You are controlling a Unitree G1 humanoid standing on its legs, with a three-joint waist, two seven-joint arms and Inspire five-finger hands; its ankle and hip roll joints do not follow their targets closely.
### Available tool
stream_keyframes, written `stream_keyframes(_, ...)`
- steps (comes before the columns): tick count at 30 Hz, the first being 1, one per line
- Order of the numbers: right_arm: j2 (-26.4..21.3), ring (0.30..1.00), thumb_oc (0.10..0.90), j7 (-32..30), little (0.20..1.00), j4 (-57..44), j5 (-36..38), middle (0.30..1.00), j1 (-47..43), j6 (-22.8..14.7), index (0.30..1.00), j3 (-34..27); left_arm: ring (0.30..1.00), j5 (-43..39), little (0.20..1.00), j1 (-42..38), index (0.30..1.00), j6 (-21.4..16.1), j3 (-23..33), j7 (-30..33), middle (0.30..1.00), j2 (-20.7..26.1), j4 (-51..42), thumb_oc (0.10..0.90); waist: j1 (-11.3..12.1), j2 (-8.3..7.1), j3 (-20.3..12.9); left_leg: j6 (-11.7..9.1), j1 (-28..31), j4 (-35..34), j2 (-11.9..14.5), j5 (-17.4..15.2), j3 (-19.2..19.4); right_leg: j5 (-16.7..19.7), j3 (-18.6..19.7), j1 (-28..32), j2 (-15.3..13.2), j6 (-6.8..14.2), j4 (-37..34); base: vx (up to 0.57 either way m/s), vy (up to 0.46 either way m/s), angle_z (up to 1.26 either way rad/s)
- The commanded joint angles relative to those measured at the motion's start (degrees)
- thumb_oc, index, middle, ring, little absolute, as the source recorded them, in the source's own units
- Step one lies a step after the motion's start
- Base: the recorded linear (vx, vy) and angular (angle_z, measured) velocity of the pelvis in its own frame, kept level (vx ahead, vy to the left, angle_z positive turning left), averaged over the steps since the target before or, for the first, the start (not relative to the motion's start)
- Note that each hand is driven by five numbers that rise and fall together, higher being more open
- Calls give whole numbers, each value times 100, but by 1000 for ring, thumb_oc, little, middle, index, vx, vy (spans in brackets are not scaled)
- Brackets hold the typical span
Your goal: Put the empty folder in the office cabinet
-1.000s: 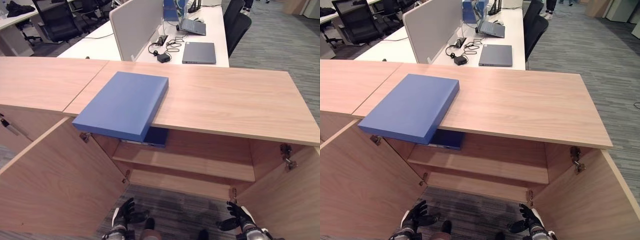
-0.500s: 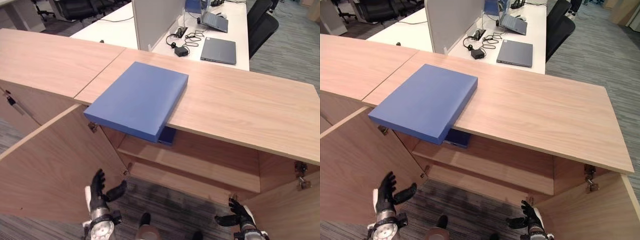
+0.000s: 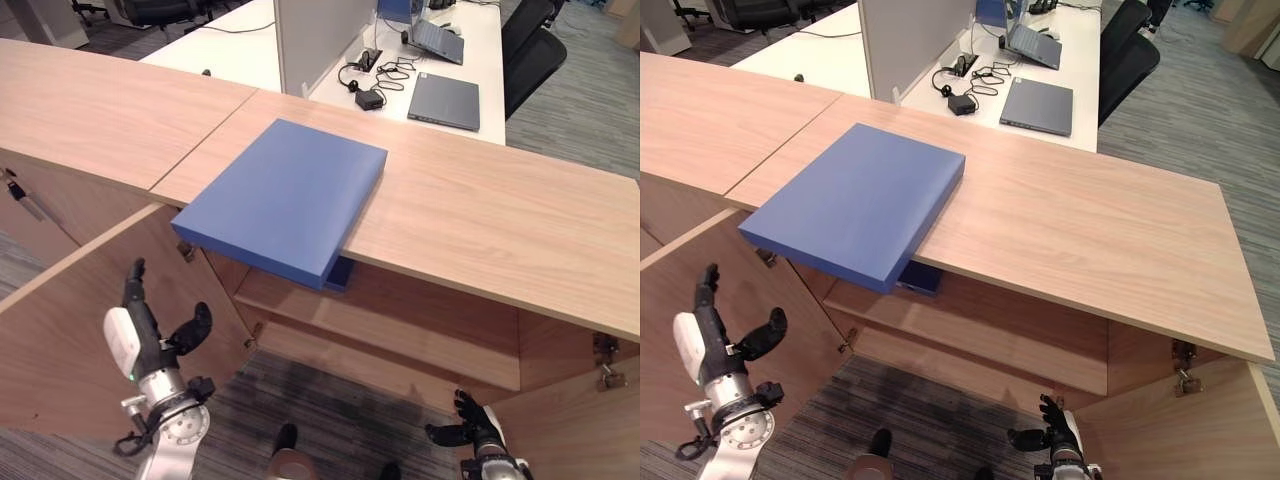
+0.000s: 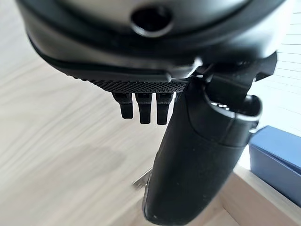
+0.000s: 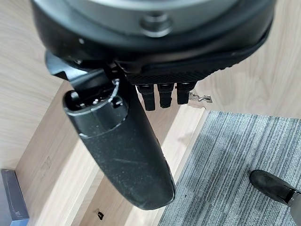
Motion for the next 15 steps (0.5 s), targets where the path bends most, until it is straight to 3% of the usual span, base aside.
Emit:
stream_keyframes(1,-266,900,800,5,900,-386,87,900,-402,-447,900,36,900,863,900,-315,900,-162,274,303,900,557,-626,800,0,-158,-136,-384,-307,86,209,138,-26,-953,23,534,-111,181,194,12,20,-6)
stream_keyframes(8,-337,900,800,68,900,-408,-13,900,-411,-485,900,47,900,1555,900,-237,900,-29,324,386,900,894,-727,800,-61,-63,-144,-409,-298,81,249,161,-14,-978,45,515,-92,189,218,1,7,-3)
stream_keyframes(15,-345,900,800,152,900,-510,25,900,-413,-517,900,16,900,1989,900,-186,900,-151,336,213,900,1296,-1052,800,-110,9,-170,-429,-283,75,271,173,-2,-1002,53,532,-65,192,221,0,0,0)
